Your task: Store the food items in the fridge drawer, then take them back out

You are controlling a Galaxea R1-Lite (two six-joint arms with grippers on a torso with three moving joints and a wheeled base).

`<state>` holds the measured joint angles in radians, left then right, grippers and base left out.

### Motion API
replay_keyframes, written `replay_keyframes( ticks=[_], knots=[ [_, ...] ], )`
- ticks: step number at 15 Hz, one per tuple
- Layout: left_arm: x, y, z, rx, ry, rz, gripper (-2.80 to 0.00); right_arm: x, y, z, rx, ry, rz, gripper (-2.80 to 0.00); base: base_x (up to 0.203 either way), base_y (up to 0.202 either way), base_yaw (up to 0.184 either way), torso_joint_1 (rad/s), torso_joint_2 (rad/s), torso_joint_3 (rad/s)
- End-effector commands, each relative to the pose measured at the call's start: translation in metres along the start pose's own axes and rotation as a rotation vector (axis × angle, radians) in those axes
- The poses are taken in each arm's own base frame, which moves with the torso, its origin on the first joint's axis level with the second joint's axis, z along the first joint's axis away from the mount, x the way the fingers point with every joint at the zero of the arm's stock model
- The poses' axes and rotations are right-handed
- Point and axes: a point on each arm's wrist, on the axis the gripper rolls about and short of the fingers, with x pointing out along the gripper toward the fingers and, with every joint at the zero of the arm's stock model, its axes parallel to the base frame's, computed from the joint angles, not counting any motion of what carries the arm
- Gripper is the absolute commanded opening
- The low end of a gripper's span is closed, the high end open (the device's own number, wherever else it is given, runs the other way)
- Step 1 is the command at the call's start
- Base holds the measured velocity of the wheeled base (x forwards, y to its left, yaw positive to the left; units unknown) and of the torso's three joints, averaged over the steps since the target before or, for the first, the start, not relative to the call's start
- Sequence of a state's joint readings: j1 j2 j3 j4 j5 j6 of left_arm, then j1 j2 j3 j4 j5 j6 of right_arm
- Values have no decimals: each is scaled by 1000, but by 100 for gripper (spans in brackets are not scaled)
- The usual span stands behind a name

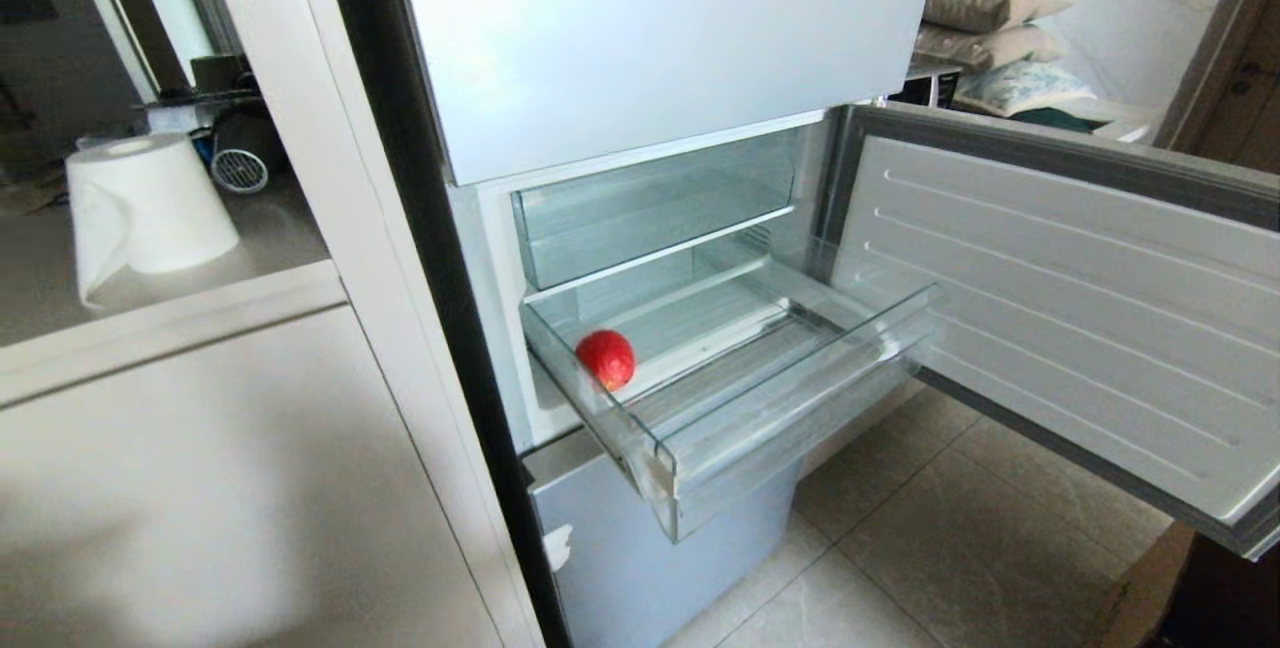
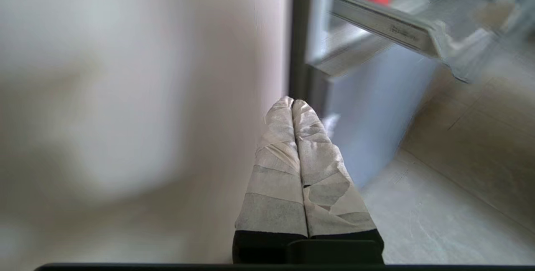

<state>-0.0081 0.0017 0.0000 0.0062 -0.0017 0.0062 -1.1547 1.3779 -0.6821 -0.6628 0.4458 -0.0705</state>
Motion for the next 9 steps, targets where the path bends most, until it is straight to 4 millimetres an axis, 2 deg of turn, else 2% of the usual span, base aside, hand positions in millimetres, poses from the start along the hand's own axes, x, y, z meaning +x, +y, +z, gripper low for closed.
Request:
replay_keyframes(
  ticks=[1, 4, 6, 9],
  knots=[
    [0, 0, 0, 0, 1, 0, -280, -1, 1, 2, -5, -10, 4, -280, -9, 3, 125, 178, -388, -188],
    [0, 0, 0, 0, 1, 1, -280, -6, 3, 6, -12, -29, 4, -280, -2, -9, 175, 187, -368, -192],
    [0, 0, 0, 0, 1, 1, -280, -9, 4, 9, -17, -39, 10, -280, 0, -10, 159, 45, -92, -42],
    [0, 0, 0, 0, 1, -1, -280, -12, 9, 12, -28, -60, 147, -280, -1, -4, 61, 8, -7, -3]
  ],
)
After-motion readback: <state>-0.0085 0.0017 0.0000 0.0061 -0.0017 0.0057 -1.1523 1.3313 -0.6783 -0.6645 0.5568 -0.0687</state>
